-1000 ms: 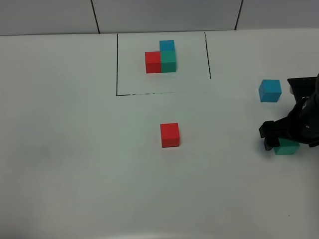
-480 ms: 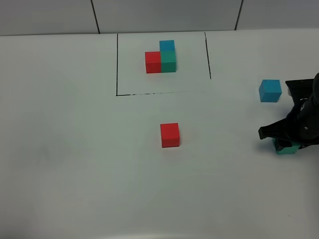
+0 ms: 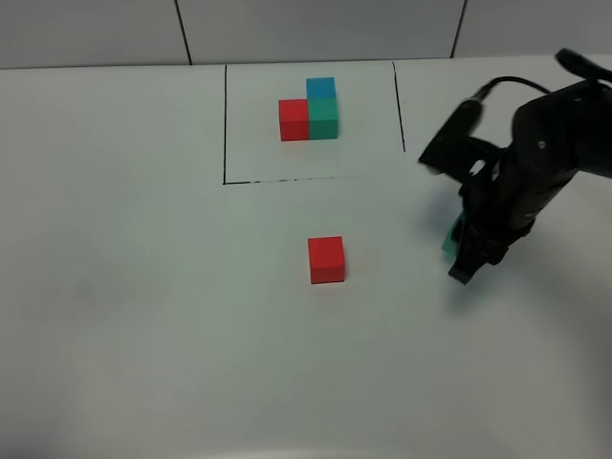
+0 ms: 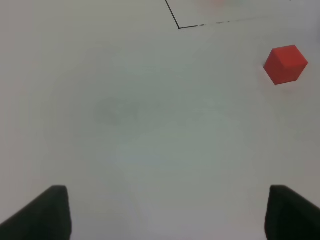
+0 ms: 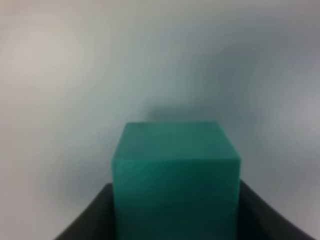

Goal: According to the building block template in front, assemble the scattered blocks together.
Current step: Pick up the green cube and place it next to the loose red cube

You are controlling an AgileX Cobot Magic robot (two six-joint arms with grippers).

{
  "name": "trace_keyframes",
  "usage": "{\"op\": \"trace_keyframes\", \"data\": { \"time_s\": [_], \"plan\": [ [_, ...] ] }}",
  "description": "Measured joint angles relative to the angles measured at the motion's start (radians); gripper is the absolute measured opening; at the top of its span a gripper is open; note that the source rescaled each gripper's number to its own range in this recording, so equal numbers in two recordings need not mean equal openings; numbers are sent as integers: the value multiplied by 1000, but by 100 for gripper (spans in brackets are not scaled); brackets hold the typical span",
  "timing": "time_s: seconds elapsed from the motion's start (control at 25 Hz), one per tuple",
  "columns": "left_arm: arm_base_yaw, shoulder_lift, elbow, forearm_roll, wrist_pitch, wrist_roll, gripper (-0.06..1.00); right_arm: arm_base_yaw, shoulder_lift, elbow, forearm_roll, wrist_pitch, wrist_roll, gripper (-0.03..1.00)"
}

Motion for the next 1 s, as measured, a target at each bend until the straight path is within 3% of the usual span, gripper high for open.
{"op": "trace_keyframes", "data": {
  "time_s": [0.12,0.4,0.68,1.0],
  "plan": [
    [0,0,0,0,0,0,90,80,3,-15,-20,34,-189,2],
    [0,0,0,0,0,0,90,142,129,-217,-33,237,-383,2],
    [0,0,0,0,0,0,90,172,280,-416,-18,293,-425,2],
    [0,0,0,0,0,0,90,174,343,-449,25,298,-412,2]
  ]
}}
